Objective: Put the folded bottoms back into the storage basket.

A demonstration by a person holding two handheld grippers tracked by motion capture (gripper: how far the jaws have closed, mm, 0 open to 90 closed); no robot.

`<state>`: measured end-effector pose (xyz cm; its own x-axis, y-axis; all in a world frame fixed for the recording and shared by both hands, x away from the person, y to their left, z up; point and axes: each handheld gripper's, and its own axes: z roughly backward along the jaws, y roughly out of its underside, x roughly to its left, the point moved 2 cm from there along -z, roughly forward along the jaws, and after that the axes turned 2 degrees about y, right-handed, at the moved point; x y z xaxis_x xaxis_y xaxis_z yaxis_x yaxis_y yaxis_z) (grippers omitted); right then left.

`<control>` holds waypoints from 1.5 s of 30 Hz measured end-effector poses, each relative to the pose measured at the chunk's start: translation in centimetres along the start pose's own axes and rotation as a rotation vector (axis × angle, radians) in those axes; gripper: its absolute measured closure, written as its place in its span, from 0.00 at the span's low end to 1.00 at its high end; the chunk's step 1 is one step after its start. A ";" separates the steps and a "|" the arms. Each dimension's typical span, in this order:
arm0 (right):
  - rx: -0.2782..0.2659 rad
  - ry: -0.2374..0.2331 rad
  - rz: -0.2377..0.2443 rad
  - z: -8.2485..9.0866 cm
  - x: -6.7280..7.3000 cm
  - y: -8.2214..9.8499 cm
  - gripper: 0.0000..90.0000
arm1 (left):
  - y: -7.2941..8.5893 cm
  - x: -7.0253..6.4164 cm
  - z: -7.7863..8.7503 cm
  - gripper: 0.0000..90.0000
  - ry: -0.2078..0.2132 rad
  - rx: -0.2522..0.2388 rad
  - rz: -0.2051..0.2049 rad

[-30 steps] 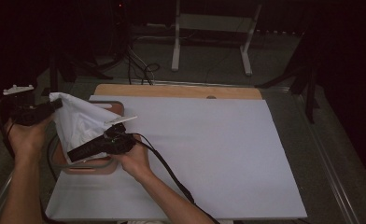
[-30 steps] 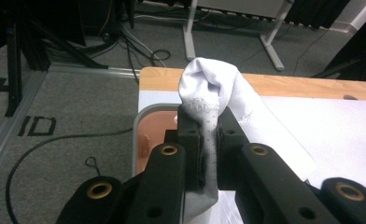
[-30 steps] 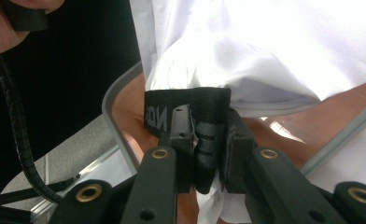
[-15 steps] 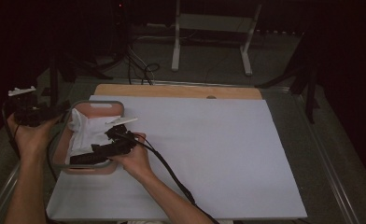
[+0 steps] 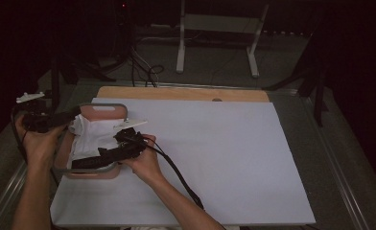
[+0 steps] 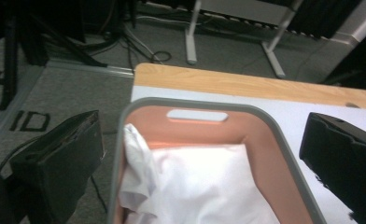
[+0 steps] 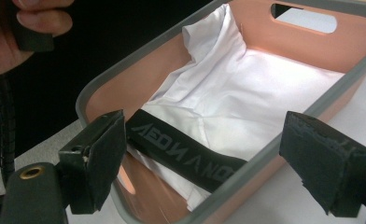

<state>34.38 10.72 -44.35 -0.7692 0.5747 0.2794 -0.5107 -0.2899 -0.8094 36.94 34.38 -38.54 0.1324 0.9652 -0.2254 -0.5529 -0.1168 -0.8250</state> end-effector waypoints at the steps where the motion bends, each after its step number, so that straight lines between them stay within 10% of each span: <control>1: 0.004 -0.001 -0.002 0.2 -0.1 0.0 0.17 | 0.1 -0.2 0.1 0.00 0.013 -0.008 0.004; 45: -0.060 0.127 0.032 11.6 -7.5 2.7 0.15 | 8.4 -8.3 3.0 0.00 0.132 -0.057 -0.242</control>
<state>34.27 -3.26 -42.58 -0.7278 0.6594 0.1882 -0.4596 -0.2655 -0.8475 28.68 26.05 -42.06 0.3633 0.9281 -0.0809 -0.4455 0.0968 -0.8900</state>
